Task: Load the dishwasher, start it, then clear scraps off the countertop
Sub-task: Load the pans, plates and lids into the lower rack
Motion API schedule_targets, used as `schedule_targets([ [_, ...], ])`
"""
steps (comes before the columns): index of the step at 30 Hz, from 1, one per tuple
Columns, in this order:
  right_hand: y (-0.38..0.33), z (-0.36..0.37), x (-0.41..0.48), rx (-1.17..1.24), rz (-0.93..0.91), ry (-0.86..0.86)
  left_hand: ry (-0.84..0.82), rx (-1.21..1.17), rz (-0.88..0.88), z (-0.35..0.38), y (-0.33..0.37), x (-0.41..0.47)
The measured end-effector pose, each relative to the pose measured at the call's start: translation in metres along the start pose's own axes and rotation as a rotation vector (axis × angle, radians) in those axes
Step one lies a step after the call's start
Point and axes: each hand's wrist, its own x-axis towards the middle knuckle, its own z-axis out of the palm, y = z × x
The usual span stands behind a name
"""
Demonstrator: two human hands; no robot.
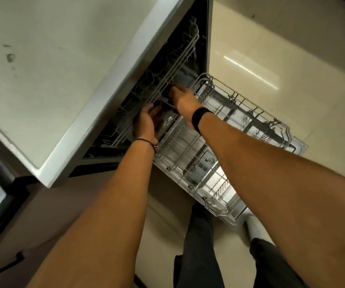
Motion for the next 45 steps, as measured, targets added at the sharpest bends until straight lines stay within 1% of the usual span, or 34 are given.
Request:
schedule_targets([
  [3,-0.001,-0.020,-0.038,-0.264,-0.135,-0.016,0.032,0.331,0.205,-0.003,-0.006,-0.041],
  [7,-0.013,-0.036,-0.099,-0.424,-0.247,-0.053,0.011,0.535,0.504,-0.005,-0.005,-0.121],
  [10,-0.028,-0.043,-0.144,-0.551,-0.334,-0.097,0.067,0.639,0.630,-0.008,0.003,-0.174],
  [14,-0.054,-0.044,-0.201,-0.786,-0.556,-0.070,0.126,0.783,0.776,-0.024,0.018,-0.241],
  [18,-0.079,-0.028,-0.246,-0.881,-0.705,-0.069,0.252,0.884,0.904,-0.050,0.035,-0.299],
  [25,-0.124,0.023,-0.321,-1.027,-0.914,-0.188,0.440,0.892,0.955,-0.122,0.051,-0.379],
  [30,-0.142,0.081,-0.354,-1.112,-1.036,-0.251,0.598,0.871,0.947,-0.192,0.056,-0.403],
  [34,-0.136,0.140,-0.371,-1.129,-1.116,-0.321,0.703,0.849,0.925,-0.254,0.061,-0.411],
  [37,-0.124,0.194,-0.383,-1.125,-1.152,-0.377,0.752,0.853,0.903,-0.307,0.063,-0.416],
  [41,-0.104,0.269,-0.398,-1.134,-1.179,-0.448,0.817,0.861,0.854,-0.384,0.067,-0.417],
  [45,-0.087,0.341,-0.412,-1.094,-1.174,-0.475,0.845,0.867,0.819,-0.457,0.072,-0.416],
])
